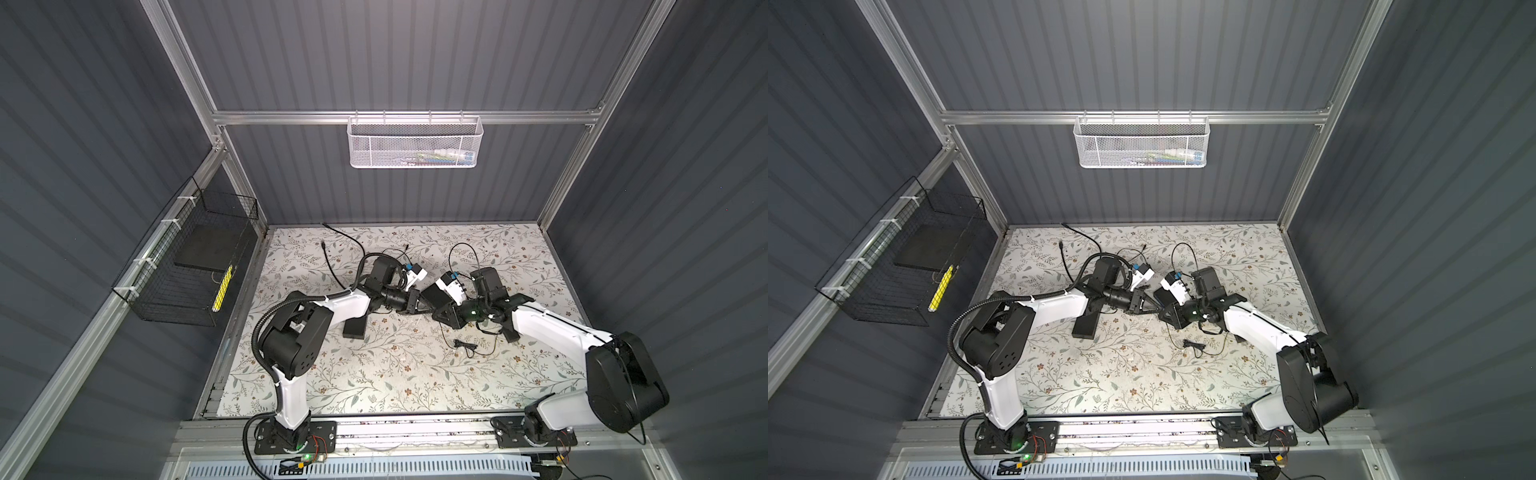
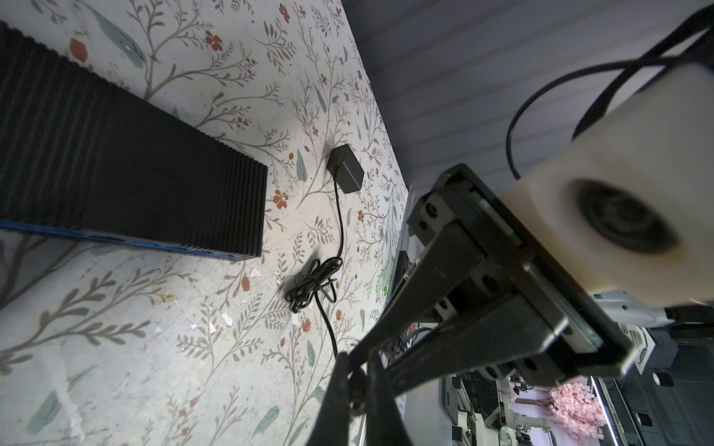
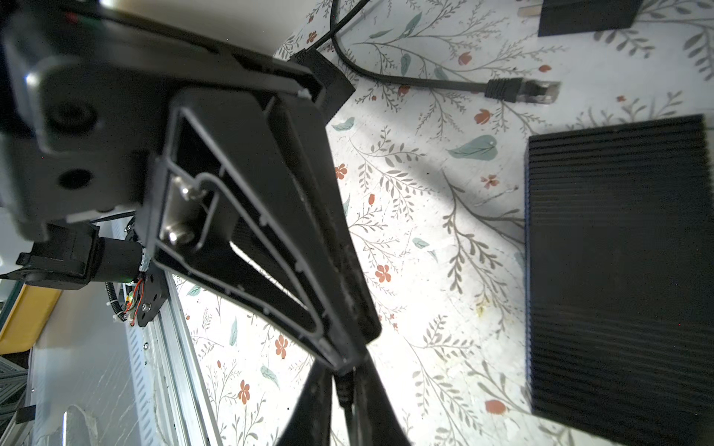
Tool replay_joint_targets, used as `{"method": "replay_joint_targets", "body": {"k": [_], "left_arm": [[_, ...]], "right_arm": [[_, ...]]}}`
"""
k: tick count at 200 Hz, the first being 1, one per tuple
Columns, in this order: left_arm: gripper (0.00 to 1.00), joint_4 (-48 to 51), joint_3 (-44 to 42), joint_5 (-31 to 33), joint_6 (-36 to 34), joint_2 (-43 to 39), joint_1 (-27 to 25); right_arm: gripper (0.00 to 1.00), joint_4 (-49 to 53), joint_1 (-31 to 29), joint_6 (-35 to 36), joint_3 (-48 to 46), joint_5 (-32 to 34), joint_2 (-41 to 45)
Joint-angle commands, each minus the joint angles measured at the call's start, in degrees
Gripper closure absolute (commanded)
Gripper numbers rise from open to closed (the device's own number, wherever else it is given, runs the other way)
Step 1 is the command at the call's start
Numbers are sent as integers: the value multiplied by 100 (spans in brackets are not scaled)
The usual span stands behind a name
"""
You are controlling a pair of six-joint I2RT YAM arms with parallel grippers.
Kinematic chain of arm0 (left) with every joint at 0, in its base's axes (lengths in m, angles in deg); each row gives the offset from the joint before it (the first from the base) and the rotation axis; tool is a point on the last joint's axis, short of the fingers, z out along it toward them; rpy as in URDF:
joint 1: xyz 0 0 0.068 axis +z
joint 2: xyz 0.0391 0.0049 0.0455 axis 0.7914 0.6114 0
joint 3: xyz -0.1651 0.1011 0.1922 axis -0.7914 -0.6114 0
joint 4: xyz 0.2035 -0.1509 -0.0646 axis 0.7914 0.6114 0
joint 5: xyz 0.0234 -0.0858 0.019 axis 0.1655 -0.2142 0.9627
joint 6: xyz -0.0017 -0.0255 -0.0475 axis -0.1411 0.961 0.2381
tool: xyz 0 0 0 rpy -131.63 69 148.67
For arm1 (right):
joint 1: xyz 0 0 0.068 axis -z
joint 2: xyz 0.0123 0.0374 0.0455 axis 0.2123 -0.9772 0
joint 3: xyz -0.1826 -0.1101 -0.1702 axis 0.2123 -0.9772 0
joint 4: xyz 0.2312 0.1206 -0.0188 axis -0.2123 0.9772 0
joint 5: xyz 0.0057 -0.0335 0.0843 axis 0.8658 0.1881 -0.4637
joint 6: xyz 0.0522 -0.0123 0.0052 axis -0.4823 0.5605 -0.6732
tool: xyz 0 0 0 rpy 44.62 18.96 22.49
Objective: Insert the plug into the switch port
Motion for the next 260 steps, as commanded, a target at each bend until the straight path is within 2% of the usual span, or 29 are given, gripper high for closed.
{"method": "replay_joint_targets", "body": {"k": [1, 57, 133, 160, 176, 204, 231, 260], "left_arm": [[100, -40, -9, -168, -34, -2, -25], [100, -49, 0, -176, -25, 6, -25], [99, -54, 61, -160, -15, 13, -25], [68, 132, 144, -24, -132, -67, 66], [60, 180, 209, 45, -151, -91, 196], [53, 310, 349, 178, -234, -109, 424], [53, 453, 545, 306, -316, 55, 688], [53, 909, 946, 609, -653, 371, 742]], "right_arm": [[82, -7, -4, 35, 110, 127, 167], [84, -13, -5, 27, 83, 159, 204], [99, 217, -1, 35, 126, 296, 142], [100, 988, -9, 187, 351, 999, 51], [100, 1453, -64, 162, 493, 1634, 2], [100, 2051, -311, 151, 740, 2753, -111], [100, 2459, -454, 248, 723, 3582, -438], [100, 2578, -573, 305, 727, 4243, -840]]}}
